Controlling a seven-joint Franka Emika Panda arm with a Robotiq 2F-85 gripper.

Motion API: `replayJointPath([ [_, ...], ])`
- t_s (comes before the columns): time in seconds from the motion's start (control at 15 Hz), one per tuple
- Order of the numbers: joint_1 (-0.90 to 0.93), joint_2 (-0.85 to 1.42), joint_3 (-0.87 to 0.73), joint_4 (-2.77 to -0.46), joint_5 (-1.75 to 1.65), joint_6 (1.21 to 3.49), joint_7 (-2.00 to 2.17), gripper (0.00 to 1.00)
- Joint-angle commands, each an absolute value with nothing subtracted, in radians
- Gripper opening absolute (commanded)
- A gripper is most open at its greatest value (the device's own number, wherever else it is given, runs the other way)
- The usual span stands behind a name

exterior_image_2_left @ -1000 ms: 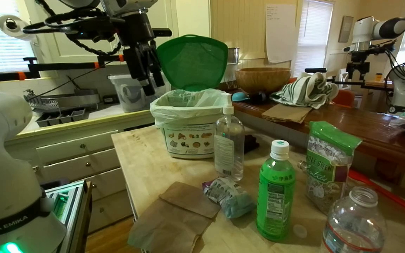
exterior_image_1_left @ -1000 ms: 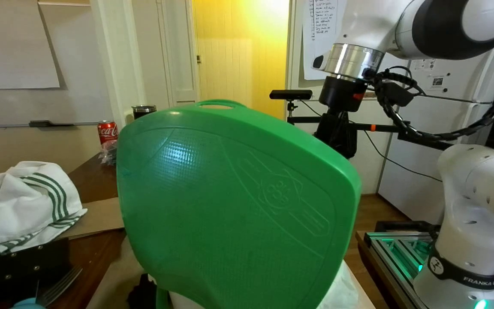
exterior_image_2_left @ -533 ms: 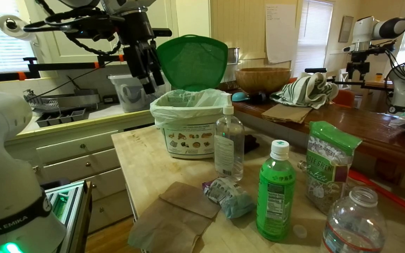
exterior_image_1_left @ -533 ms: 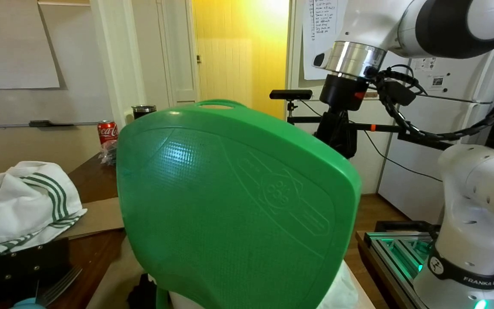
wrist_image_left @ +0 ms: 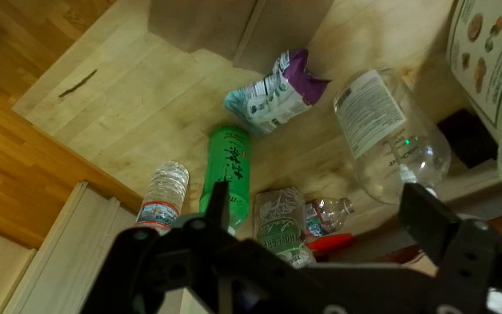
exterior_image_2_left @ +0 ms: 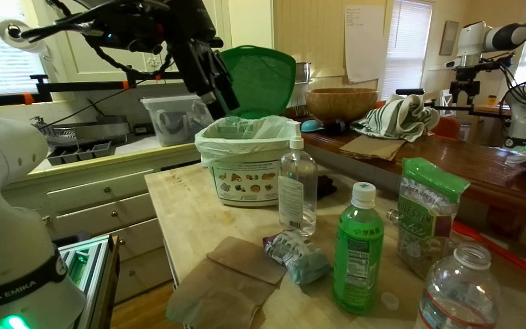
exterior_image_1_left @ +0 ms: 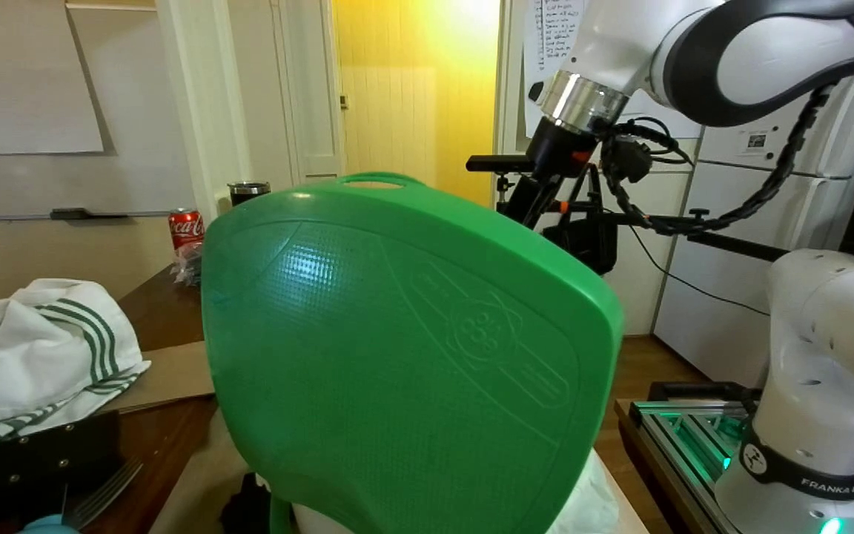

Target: Remove the white cap from the green bottle and put it on the table

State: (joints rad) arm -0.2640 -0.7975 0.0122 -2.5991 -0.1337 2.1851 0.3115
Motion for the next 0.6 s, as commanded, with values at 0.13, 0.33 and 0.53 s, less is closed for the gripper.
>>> replayJointPath([
  [0.13,-0.235,-0.661,-0.105,-2.584,-0.115,2.386,0.155,1.00],
  [0.33,-0.226,-0.598,-0.144,-2.563,-0.112,2.443,0.074,1.00],
  [0.53,-0.241,-0.523,-0.156,-2.527,-0.123,2.462,0.051,1.00],
])
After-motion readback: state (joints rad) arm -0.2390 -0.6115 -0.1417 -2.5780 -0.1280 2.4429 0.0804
